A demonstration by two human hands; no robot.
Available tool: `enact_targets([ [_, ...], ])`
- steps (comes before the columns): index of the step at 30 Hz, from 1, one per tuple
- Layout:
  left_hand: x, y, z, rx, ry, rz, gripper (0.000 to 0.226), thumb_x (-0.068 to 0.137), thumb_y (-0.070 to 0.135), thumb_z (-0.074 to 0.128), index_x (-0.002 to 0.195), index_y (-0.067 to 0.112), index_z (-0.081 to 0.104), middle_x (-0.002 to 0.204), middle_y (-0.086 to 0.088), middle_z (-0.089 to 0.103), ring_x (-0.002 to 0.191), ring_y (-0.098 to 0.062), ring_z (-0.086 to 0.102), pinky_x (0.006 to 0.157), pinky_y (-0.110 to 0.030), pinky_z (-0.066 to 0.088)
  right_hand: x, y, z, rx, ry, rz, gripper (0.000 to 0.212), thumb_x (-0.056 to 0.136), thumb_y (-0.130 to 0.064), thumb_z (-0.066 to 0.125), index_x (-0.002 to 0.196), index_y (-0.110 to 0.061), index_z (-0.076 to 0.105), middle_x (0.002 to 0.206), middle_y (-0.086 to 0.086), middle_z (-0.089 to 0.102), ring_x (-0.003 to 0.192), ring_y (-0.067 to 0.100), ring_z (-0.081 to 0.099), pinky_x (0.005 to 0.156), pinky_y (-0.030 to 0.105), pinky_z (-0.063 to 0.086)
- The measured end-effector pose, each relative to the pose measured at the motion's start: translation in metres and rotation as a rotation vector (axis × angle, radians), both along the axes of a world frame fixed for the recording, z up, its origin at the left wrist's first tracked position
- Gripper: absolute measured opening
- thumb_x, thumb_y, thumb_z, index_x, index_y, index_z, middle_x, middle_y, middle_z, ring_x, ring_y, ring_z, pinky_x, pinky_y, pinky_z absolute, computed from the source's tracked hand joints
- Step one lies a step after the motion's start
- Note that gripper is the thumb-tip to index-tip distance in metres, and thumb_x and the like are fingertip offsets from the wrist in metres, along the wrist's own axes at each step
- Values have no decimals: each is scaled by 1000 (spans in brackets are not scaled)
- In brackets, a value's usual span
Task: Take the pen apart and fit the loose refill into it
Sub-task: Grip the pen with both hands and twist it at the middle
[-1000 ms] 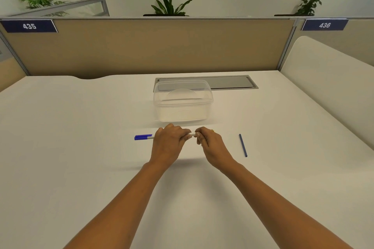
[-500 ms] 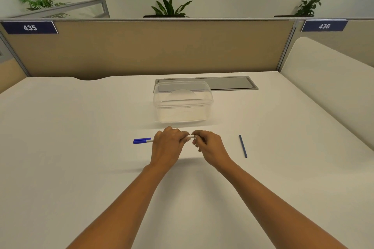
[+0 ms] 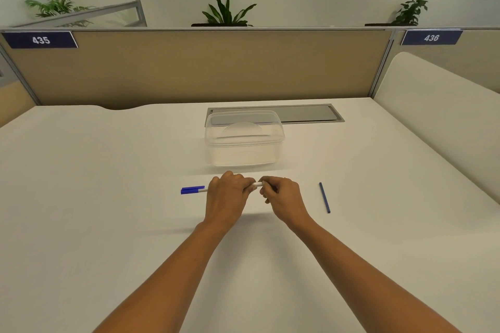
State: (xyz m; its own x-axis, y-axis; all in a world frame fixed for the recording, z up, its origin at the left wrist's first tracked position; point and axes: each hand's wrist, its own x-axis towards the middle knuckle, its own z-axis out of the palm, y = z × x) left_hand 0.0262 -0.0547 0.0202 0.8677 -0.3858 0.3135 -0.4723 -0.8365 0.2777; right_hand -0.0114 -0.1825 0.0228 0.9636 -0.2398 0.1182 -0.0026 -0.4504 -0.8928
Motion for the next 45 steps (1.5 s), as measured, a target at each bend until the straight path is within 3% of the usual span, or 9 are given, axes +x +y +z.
enact_targets([
  [4,1,2,-1,22,-6,5,28,95,36,40,106,26,63,91,1,68,91,-19,51,74,-31,35,0,-2,0,105,15,41,25,91,-5,44,91,-3,69,71,9,59,57,8,53,52,3,43],
  [14,2,2,-1,42,-6,3,27,95,36,39,106,26,62,93,1,68,92,-19,52,73,-30,34,1,-6,-1,141,33,76,23,92,-4,46,98,-1,68,76,10,61,60,8,55,56,8,49],
  [29,1,3,1,64,19,7,29,96,37,37,108,27,62,94,1,67,92,-18,52,75,-32,38,1,-8,2,184,54,65,21,90,-2,49,100,2,68,81,12,66,63,13,60,59,4,50],
  [37,0,4,-1,49,9,5,28,95,36,38,106,27,62,91,1,67,91,-19,51,72,-30,32,0,-6,2,203,63,27,21,88,-2,51,97,0,69,80,12,67,65,15,62,72,17,54],
  [41,0,3,-2,47,15,7,28,96,36,38,106,26,62,90,1,67,91,-18,51,72,-30,33,0,-3,1,194,55,-4,21,87,-2,51,94,-1,70,78,13,67,63,14,61,64,10,51],
  [45,1,2,-3,42,33,8,28,96,35,38,107,26,62,91,1,67,92,-19,51,76,-33,37,1,-1,0,178,44,-29,21,86,-3,51,89,-4,72,78,19,69,62,16,61,62,11,50],
])
